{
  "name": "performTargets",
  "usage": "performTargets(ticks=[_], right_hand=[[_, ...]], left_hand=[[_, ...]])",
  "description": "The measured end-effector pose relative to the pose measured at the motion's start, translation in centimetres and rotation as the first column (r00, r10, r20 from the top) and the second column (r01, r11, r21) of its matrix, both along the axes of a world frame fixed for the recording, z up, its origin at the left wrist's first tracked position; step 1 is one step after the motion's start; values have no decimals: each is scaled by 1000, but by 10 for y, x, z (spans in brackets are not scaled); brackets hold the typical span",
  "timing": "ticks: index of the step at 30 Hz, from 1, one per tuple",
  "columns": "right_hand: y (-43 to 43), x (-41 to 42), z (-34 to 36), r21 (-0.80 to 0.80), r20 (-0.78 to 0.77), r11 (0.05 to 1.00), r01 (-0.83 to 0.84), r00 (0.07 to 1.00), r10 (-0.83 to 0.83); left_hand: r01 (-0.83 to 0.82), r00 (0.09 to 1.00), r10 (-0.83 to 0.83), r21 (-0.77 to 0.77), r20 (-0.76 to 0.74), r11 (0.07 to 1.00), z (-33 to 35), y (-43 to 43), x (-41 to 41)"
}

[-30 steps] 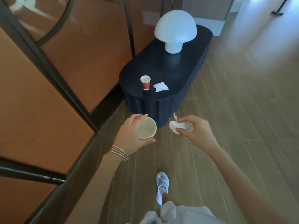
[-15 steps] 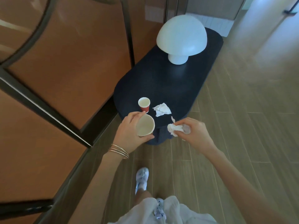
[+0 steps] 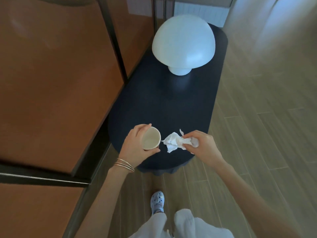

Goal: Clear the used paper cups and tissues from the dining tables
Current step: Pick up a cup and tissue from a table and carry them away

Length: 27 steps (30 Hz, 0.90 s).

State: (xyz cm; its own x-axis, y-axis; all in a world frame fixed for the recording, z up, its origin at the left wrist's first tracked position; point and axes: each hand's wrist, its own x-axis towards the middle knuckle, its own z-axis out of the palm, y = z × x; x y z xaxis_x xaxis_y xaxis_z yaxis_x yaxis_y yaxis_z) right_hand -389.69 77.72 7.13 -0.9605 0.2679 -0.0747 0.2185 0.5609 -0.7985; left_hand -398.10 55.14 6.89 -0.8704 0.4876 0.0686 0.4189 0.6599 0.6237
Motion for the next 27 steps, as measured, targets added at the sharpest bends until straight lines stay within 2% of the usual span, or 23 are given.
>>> performTargets(ticks=[10, 16, 23, 27], right_hand=[[7, -64, -54, 4, 145, 1000, -3, 989, 2], [13, -95, -116, 32, 190, 999, -19, 982, 12], [9, -108, -192, 112, 191, 990, -83, 980, 61], [11, -112, -217, 208, 217, 969, -135, 972, 89]], left_hand=[[9, 996, -7, -25, 89, 1000, -49, 21, -55], [16, 997, -13, -41, 76, 999, -99, 26, -69], [43, 994, -36, -73, 100, 996, -156, 22, -71], [43, 992, -31, -94, 124, 995, -176, 21, -73]])
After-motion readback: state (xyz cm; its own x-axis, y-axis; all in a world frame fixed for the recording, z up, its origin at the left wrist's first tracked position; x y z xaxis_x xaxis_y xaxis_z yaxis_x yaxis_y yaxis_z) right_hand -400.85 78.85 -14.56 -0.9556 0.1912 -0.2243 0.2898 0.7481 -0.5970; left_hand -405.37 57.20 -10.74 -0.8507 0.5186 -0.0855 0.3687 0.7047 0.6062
